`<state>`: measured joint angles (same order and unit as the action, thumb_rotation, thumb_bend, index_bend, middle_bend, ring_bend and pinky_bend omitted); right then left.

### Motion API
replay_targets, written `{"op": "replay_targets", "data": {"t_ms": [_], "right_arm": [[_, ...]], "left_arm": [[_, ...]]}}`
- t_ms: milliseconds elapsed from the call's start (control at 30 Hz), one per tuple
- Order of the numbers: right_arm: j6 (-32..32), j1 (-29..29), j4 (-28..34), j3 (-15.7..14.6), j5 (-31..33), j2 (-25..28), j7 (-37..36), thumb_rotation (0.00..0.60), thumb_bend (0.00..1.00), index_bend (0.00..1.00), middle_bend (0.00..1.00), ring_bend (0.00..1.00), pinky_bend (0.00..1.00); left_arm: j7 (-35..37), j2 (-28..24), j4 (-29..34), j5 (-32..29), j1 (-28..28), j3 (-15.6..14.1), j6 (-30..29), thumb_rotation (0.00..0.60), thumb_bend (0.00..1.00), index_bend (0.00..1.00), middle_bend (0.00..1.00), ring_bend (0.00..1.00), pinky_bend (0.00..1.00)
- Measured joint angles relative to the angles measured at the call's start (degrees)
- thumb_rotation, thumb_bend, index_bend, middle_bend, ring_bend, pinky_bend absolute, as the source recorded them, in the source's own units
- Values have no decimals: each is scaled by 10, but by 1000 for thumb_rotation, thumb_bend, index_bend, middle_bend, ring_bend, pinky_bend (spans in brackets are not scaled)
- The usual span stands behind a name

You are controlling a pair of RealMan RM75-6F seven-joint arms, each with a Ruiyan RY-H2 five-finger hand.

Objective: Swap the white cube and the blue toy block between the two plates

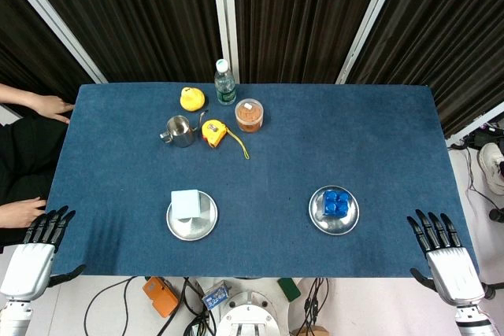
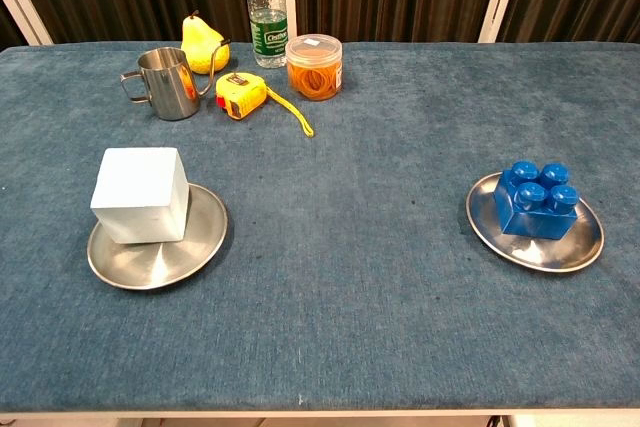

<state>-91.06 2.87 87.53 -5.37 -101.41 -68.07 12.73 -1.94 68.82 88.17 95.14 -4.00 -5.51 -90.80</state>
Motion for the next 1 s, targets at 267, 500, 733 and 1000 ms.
{"op": "replay_targets", "data": {"t_ms": [267,500,733,1000], "right_arm": [[4,0,2,3,8,0,2,600,222,0,0,0,0],[11,-3,4,7,15,0,5,600,222,0,0,0,0],[16,-5,10,11,25,4,1,600,222,0,0,0,0],[12,-5,8,12,27,13,-16,600,222,0,0,0,0]], "left_arm": [[22,0,-3,18,8,-4,3,600,51,43,0,0,68],[74,9,28,76,55,-5,33,600,120,43,0,0,69],[6,51,132,45,123,28,143,600,96,43,0,0,69],[-169,162,160,-97,191,93,242,600,80,43,0,0,69]]}}
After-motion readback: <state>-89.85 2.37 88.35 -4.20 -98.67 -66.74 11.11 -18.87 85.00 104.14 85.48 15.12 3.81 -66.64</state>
